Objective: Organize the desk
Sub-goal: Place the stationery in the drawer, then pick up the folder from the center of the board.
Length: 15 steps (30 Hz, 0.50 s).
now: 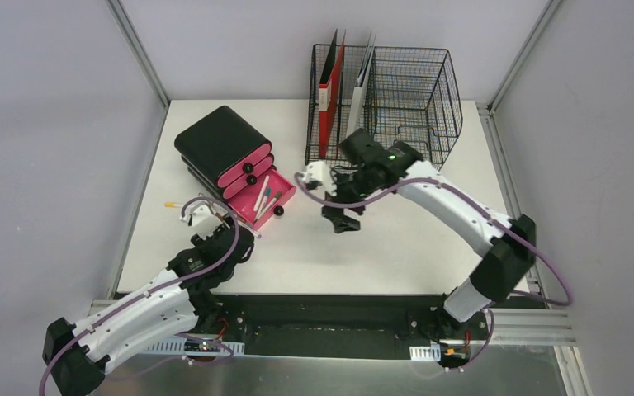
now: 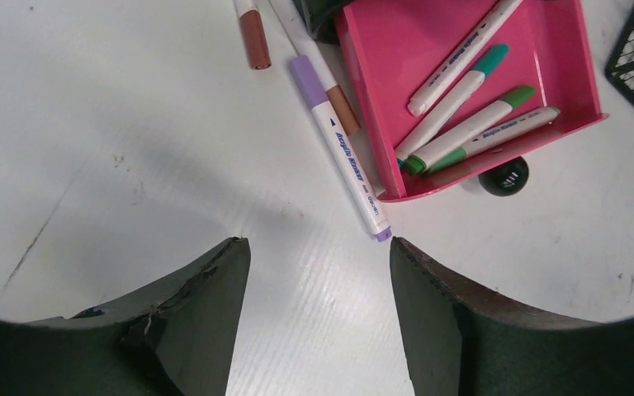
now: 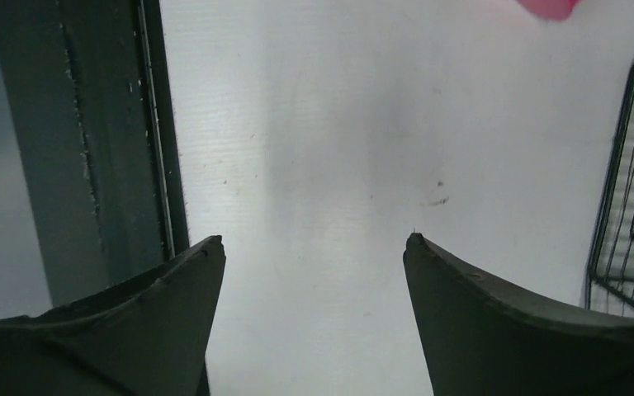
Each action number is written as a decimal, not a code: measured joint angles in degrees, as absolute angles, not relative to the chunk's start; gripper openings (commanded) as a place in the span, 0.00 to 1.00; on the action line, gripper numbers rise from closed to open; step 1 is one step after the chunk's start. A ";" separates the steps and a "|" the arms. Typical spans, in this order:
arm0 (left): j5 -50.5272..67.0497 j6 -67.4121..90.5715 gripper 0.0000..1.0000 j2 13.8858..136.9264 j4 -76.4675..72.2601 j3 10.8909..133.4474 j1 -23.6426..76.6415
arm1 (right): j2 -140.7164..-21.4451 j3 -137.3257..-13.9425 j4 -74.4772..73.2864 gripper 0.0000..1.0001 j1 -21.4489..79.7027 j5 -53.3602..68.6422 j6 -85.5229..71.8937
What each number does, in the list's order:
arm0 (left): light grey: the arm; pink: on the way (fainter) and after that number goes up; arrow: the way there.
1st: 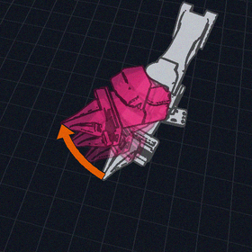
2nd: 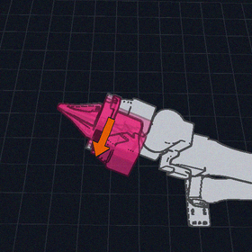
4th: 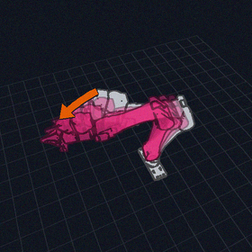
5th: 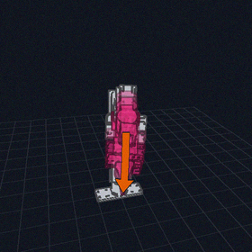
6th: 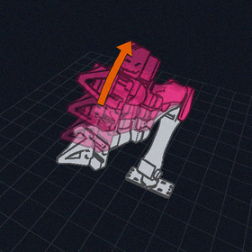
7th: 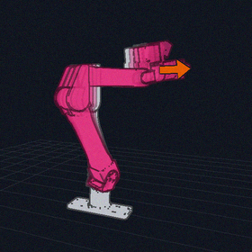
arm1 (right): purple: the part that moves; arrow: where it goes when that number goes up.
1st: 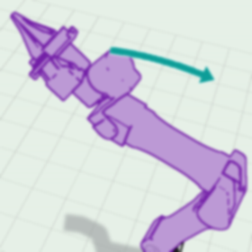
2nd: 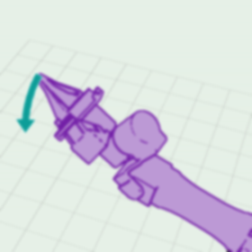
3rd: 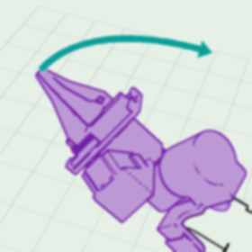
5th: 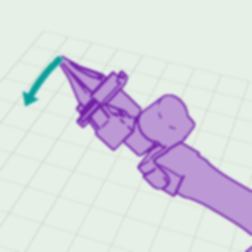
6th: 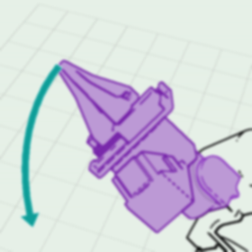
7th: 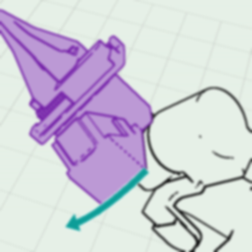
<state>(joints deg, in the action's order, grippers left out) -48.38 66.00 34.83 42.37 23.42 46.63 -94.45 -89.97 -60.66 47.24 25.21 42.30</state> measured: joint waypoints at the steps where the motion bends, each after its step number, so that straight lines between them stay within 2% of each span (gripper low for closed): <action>1: -46.98 64.93 0.64 36.23 40.88 23.42 45.56 | -91.98 -88.16 -61.01 0.83 45.30 26.85 41.91; 13: -30.26 59.13 0.56 45.30 34.41 24.84 29.17 | -70.02 -69.93 -61.34 0.89 23.97 42.28 41.01; 15: -28.29 58.74 0.51 46.74 34.11 25.41 27.11 | -67.81 -68.16 -60.58 0.89 22.09 43.07 41.08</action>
